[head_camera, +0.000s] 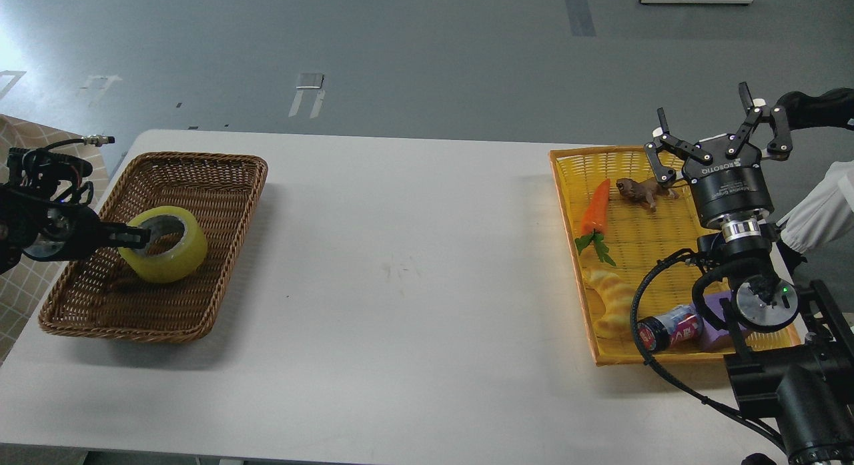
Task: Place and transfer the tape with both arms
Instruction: 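Lower the tape roll into the wicker basket and release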
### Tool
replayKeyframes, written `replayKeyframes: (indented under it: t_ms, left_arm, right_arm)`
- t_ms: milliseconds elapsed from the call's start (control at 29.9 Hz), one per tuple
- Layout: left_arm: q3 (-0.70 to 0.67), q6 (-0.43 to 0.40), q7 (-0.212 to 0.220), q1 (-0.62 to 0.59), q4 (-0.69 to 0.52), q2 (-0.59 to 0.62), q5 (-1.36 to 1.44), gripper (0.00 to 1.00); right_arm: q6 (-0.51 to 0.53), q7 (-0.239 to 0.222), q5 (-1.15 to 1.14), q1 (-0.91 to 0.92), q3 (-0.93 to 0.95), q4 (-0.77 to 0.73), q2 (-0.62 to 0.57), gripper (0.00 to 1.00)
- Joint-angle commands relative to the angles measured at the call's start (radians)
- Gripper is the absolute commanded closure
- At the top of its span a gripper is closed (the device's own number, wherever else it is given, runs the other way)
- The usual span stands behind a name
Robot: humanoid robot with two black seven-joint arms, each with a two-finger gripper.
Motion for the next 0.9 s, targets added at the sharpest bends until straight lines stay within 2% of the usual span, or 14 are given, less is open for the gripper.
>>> replayKeyframes:
  t_ms: [0, 435, 468, 535, 569, 602, 635, 669, 769, 870]
  left_arm:
    - [0.000, 0.001, 0.001, 0.001, 0.000, 0.000, 0.000, 1.00]
    - [-0.002, 0.001, 0.002, 0.001, 0.000, -0.009, 0.000, 1.00]
    - [-0.002, 0.001, 0.002, 0.001, 0.000, -0.011, 0.000, 0.98]
    - [-0.002, 0.001, 0.004, 0.001, 0.000, -0.012, 0.000, 0.88]
    - [0.000, 0.003, 0.005, 0.001, 0.000, -0.016, -0.002, 0.77]
    - [0.000, 0.003, 0.005, 0.001, 0.000, -0.016, -0.002, 0.77]
    - [-0.002, 0.003, 0.004, -0.001, 0.000, -0.016, -0.002, 0.61]
    - [-0.003, 0.001, 0.004, -0.001, 0.000, -0.016, -0.002, 0.50]
    - [-0.005, 0.001, 0.004, -0.001, 0.000, -0.016, 0.000, 0.41]
    - [-0.005, 0.004, 0.004, -0.001, 0.000, -0.014, -0.002, 0.37]
  right_arm:
    - [0.000, 0.000, 0.000, 0.000, 0.000, 0.000, 0.000, 0.00]
    - [0.000, 0.000, 0.000, 0.000, 0.002, 0.000, 0.000, 0.00]
    - [0.000, 0.002, 0.000, 0.000, 0.002, 0.000, 0.000, 0.00]
    - [0.000, 0.002, 0.000, 0.000, 0.002, 0.000, 0.000, 0.00]
    - [0.000, 0.000, 0.000, 0.000, 0.002, 0.000, 0.000, 0.00]
    - [0.000, 0.000, 0.000, 0.000, 0.002, 0.000, 0.000, 0.00]
    - [0.000, 0.000, 0.000, 0.000, 0.002, 0.000, 0.000, 0.00]
    - [0.000, 0.002, 0.000, 0.000, 0.002, 0.000, 0.000, 0.00]
    - [0.000, 0.002, 0.000, 0.000, 0.003, 0.000, -0.002, 0.00]
    - [0.000, 0.002, 0.000, 0.000, 0.003, 0.000, 0.000, 0.00]
